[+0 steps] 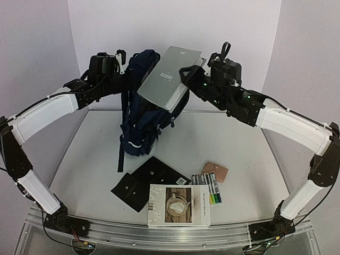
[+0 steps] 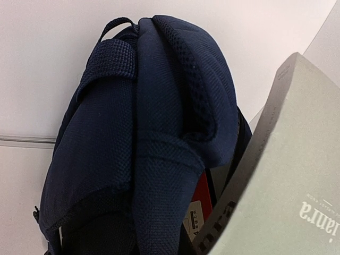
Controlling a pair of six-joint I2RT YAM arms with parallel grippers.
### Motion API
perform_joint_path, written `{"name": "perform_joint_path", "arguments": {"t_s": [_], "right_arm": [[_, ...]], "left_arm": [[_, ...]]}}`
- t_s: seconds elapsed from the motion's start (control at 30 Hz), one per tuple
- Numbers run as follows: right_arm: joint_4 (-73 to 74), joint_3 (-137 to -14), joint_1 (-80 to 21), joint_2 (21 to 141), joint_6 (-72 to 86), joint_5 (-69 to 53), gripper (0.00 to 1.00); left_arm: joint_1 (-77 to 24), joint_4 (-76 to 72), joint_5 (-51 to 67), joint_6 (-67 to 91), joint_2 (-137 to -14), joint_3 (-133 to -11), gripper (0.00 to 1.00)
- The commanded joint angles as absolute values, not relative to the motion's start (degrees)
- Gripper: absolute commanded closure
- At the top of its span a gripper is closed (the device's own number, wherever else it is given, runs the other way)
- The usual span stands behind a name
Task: Pack the student bag
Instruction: Place the book in the student bag.
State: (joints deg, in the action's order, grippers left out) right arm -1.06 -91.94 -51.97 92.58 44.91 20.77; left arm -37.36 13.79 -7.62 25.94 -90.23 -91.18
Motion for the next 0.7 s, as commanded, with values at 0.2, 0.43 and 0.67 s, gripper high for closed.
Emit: {"name": "perform_joint_path", "arguments": {"t_s": [0.2, 0.43, 0.67], "right_arm": [[3.9, -102.2, -55.0, 100.9, 34.4, 44.6, 0.81], [12.2, -118.7, -56.0, 114.5, 25.6, 53.4, 0.80], [12.8, -129.5, -56.1, 124.8, 22.9, 54.2, 0.79]], "left_arm": [[-37.5, 0.4, -10.8, 27.4, -82.4, -86.3, 1.00], [-37.6, 1.3, -8.9, 26.9, -81.2, -84.7, 1.00], [-37.1, 3.2, -7.9, 27.1, -79.9, -84.2, 1.00]]}}
